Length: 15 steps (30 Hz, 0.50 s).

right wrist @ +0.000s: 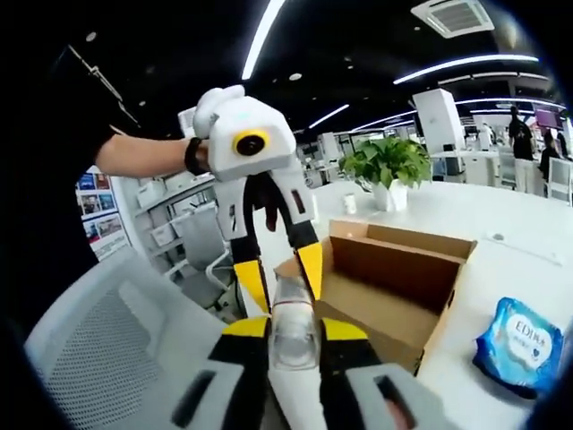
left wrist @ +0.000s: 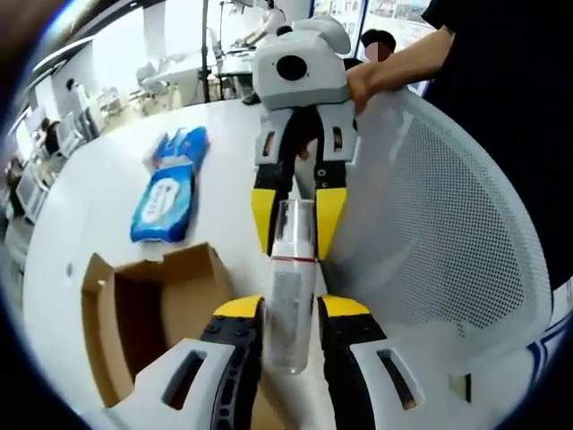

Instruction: Operate the shoe box by opening the lid, removing the specified soft item, and placing it in the target area until the item is outside and the box remains undamaged.

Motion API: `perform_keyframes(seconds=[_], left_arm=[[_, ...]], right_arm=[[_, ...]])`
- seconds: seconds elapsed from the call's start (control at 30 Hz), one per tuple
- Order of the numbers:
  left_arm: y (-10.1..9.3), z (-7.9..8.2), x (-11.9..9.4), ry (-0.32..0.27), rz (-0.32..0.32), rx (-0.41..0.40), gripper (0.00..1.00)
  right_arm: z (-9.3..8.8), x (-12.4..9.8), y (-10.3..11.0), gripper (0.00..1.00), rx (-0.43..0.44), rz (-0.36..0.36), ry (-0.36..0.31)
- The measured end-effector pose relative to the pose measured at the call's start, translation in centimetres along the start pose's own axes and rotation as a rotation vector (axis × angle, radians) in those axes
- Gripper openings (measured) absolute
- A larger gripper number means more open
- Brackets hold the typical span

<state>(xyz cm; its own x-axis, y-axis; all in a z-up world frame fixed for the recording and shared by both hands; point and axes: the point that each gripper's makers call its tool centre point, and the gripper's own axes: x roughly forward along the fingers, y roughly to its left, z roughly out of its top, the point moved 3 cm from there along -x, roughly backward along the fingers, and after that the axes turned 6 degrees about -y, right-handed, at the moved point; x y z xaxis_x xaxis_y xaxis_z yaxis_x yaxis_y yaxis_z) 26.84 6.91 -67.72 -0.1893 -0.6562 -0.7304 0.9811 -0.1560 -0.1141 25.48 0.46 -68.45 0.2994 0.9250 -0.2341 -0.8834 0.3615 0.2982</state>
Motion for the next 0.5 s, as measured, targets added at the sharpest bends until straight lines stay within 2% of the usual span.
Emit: perform_keyframes(seconds=[0.13,0.5], left_arm=[[-0.1,-0.2,-0.6,-0.016,0.030,-0.022,0.28],[-0.2,-1.0,-2.8,-0.126,0.157,-0.140,0.28]], right_arm=[[-0.2,0.0,-0.1,0.16,0.003,-0.006,0.009],[-0.6,-0.2,-0.1,0.16,0.009,-0.011,0.026]])
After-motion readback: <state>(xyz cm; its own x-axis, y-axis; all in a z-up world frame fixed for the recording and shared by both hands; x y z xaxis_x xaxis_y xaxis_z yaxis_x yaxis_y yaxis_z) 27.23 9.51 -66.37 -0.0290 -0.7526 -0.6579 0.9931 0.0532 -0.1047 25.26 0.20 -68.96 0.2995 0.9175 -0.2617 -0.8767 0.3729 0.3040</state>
